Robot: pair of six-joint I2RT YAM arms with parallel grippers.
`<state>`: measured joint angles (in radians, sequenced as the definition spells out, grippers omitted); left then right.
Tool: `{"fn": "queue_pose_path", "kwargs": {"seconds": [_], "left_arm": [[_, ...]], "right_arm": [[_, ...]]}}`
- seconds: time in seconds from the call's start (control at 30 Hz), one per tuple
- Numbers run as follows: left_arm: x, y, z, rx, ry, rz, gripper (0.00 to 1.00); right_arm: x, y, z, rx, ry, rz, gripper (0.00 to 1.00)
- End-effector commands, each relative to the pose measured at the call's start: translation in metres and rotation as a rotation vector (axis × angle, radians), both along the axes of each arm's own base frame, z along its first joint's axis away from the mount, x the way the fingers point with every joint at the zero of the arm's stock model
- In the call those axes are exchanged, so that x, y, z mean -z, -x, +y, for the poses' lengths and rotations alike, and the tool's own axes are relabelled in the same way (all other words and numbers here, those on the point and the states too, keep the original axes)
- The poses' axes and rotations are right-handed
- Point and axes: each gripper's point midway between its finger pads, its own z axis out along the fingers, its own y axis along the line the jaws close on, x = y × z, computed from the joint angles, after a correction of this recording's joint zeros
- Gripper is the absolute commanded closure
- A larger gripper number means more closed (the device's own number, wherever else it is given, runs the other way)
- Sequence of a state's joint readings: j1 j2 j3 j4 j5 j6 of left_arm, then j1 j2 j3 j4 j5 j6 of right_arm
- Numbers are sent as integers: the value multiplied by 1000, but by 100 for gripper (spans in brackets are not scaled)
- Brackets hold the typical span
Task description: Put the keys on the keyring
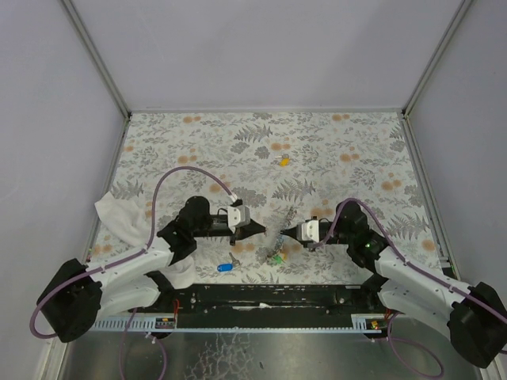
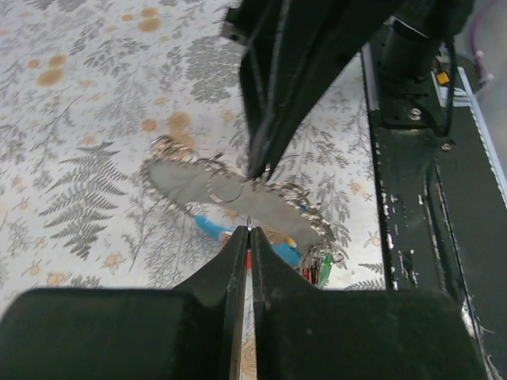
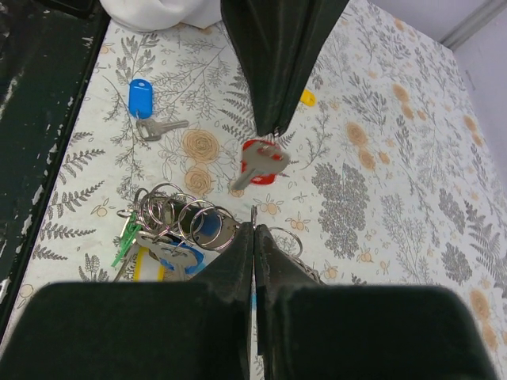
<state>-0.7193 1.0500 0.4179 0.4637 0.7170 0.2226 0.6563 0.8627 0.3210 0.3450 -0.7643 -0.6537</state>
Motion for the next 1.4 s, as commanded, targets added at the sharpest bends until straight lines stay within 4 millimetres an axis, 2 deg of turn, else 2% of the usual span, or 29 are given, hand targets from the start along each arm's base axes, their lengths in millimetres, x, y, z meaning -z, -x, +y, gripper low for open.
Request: {"fn": "queue_pose_path", "kwargs": {"seconds": [0.0, 0.13, 0.23, 0.47, 0.67, 1.07, 1.37], "left_arm": [[2, 10, -6, 45, -44, -109, 100], [4, 18, -8, 61, -56, -123, 100], [7, 22, -10, 65, -73, -134, 100], [11, 30, -16, 76, -98, -148, 100], [8, 33, -15, 74, -78, -153, 100], [7, 36, -16, 81, -73, -157, 100], [7, 36, -18, 67, -83, -164, 100]], "right_arm": [[-35, 7, 13, -143, -66, -141, 100], [-31, 13, 14, -201, -48, -175, 100], [-36, 16, 16, -235, -66, -221, 100], [-31, 22, 22, -307, -73, -197, 100], [-32, 21, 22, -287, -95, -197, 100], [-19, 17, 23, -286, -40, -145, 100], [-21, 13, 20, -245, -32, -145, 100]]}}
